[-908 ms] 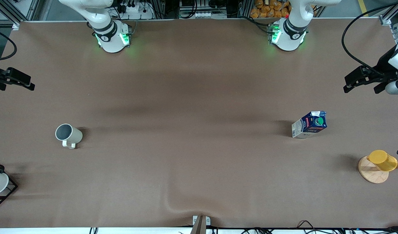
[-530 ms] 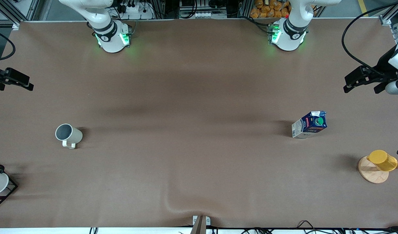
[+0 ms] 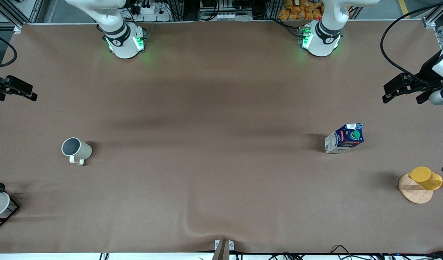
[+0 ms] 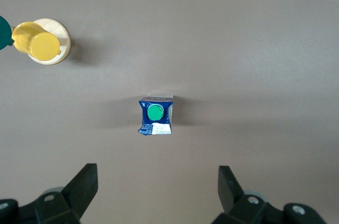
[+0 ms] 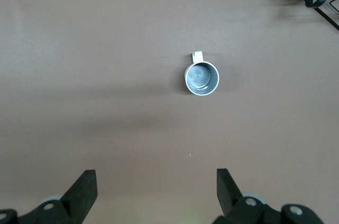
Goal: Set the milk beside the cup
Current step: 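Reach the right gripper to the white mug while the left gripper reaches the milk carton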
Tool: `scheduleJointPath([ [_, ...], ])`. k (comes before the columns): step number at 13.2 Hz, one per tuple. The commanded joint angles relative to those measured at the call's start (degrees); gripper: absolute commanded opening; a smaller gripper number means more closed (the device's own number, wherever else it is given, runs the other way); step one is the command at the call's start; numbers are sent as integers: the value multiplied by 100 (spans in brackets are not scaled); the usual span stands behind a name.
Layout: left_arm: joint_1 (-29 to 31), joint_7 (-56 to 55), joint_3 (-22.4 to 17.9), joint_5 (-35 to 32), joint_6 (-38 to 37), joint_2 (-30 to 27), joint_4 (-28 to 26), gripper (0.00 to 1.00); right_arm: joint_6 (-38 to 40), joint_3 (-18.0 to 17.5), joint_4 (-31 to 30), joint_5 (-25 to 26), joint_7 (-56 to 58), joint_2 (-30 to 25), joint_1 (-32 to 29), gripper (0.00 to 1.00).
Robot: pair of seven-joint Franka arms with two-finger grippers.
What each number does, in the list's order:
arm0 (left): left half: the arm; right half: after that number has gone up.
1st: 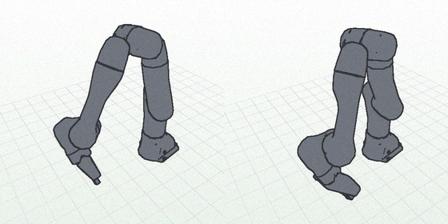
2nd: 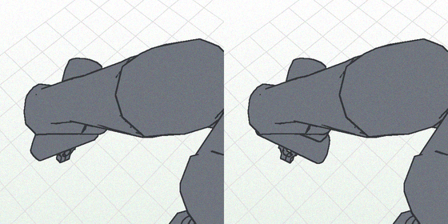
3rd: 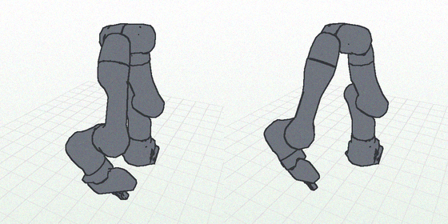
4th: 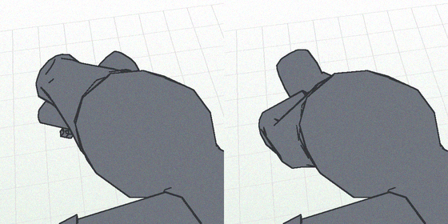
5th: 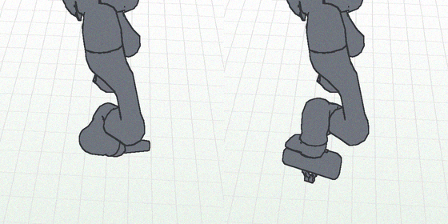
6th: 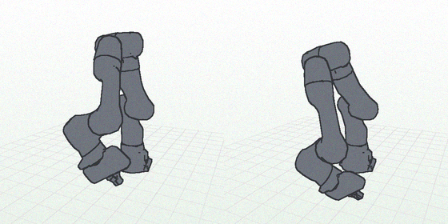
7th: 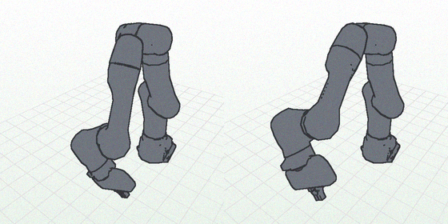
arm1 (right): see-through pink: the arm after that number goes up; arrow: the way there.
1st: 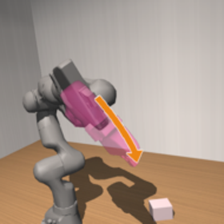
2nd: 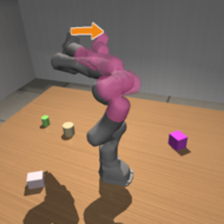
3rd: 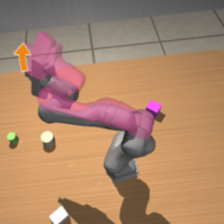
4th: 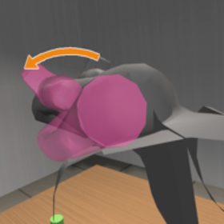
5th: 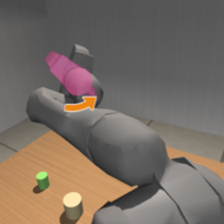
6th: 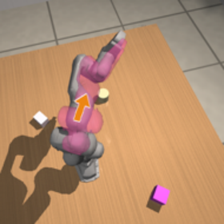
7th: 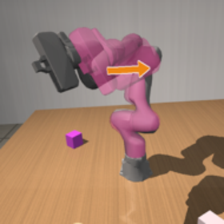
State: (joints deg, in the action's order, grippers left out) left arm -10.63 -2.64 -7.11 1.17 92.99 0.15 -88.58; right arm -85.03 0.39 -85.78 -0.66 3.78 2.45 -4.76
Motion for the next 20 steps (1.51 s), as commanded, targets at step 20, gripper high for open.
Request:
scheduleJointPath([
  [20, 175, -123, -88, 567, 1431, 1969, 78, 100, -1587, -12, 149, 189, 26, 2522, -542, 100],
])
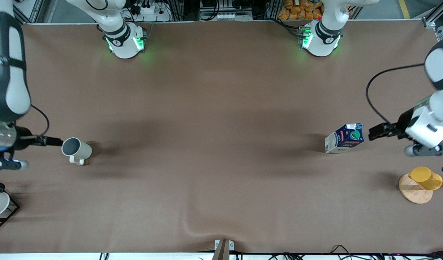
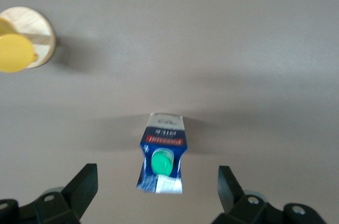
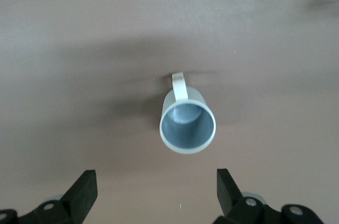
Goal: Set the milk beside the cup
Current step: 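Reach the right gripper to the white mug while the left gripper reaches the milk carton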
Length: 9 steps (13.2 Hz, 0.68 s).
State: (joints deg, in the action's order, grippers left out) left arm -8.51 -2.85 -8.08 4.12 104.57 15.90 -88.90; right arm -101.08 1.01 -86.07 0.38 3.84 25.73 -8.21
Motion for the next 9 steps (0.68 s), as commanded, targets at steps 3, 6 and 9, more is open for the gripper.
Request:
scheduleJointPath([
  [3, -28, -6, 17, 300, 477, 713, -56, 100, 45, -74, 143, 85, 265, 748, -330, 100],
  [6, -45, 82, 26, 256, 126, 529, -382, 100, 334, -74, 117, 85, 618, 1003, -365, 100],
  [9, -10, 152, 26, 239, -164, 458, -505, 100, 352, -74, 108, 181, 636, 1136, -357, 100],
])
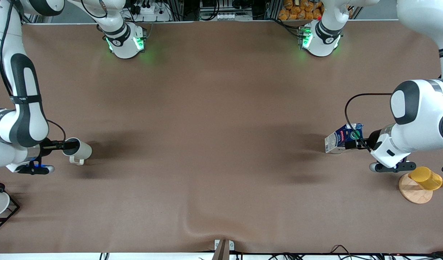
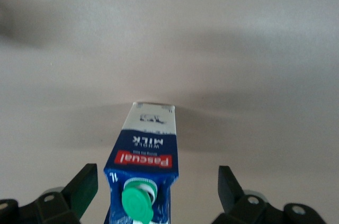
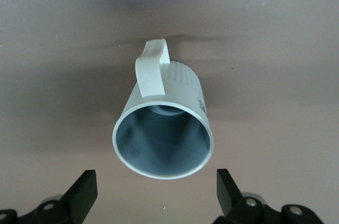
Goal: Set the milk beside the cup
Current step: 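Close the right gripper on the mug while the left gripper grips the carton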
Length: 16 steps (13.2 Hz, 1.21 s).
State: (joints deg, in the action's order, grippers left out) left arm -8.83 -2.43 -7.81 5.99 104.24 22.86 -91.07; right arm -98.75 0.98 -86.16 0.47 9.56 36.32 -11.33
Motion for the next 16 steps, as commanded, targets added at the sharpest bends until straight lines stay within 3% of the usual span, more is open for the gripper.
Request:
scheduleJointPath([
  [1, 22, 120, -2, 51, -106, -238, -419, 100, 110, -71, 117, 251, 81, 77, -45, 100],
  [7, 66, 120, -10, -124, -71, -238, -807, 100, -65, -71, 134, 339, 433, 191, -272, 100],
  [12, 57, 111, -2, -335, -62, -159, -877, 100, -671, -80, 117, 208, 617, 524, -475, 99],
  [14, 66, 111, -10, -335, -114, -159, -895, 100, -699, -89, 125, 155, 548, 569, -458, 27],
  [15, 57, 111, -10, -335, -106, -159, -921, 95, -664, -80, 108, 111, 538, 569, -449, 9],
  [16, 57, 111, -10, -335, -88, -141, -921, 90, -646, -80, 108, 111, 538, 569, -449, 1],
])
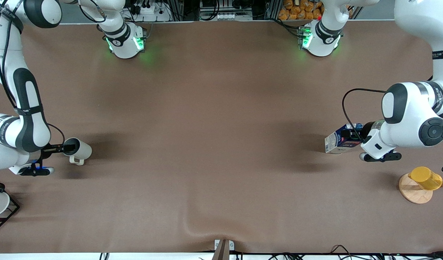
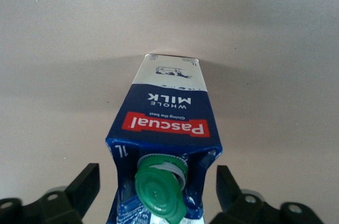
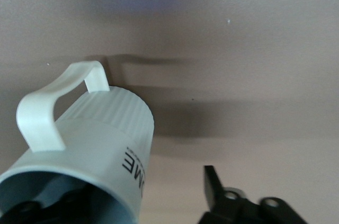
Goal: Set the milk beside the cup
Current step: 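Close the right gripper on the mug while the left gripper grips the carton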
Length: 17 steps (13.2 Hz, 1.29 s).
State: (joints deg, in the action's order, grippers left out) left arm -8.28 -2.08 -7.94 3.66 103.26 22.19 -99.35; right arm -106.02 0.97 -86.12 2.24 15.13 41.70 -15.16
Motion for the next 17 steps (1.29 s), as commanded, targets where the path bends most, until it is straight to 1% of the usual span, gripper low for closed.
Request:
scheduleJointPath([
  [1, 11, 85, 11, -103, 18, -48, -93, 82, 107, -88, 105, -92, 25, 40, -110, 0],
  [2, 11, 85, 11, -103, 19, -57, -93, 76, 247, -106, 105, -293, 26, 40, -188, 0],
  [3, 11, 85, 3, -103, 19, -57, -85, 70, 535, -97, 105, -904, 43, 49, -302, 0],
  [4, 11, 85, 11, -103, 19, -65, -84, 64, 738, -89, 105, -1345, 61, 49, -399, 0],
  [5, 11, 85, 3, -103, 19, -57, -67, 60, 766, -89, 113, -1428, 61, 49, -409, 0],
  [7, 2, 85, 11, -103, -16, -127, -14, 52, 784, -89, 166, -1411, -18, 14, -295, 0],
  [8, 11, 76, 3, -103, -34, -188, -5, 50, 793, -89, 184, -1411, -27, -12, -216, 0],
  [9, 11, 67, 3, -103, -34, -215, 3, 50, 802, -97, 262, -1428, -71, -48, -146, 0],
  [12, 11, -38, 3, -103, -60, -276, 117, 50, 1389, -159, 753, -1508, -710, -57, 65, 0],
  [14, 2, -38, 3, -103, -69, -373, 126, 51, 1514, -412, 1035, -1499, -985, -57, 241, 0],
  [15, 2, -47, 3, -103, -69, -425, 135, 51, 1479, -657, 1149, -1499, -950, -39, 250, 0],
  [17, -24, -117, 3, -103, -69, -496, 188, 51, 1435, -1254, 1194, -1481, -994, -30, 259, 0],
])
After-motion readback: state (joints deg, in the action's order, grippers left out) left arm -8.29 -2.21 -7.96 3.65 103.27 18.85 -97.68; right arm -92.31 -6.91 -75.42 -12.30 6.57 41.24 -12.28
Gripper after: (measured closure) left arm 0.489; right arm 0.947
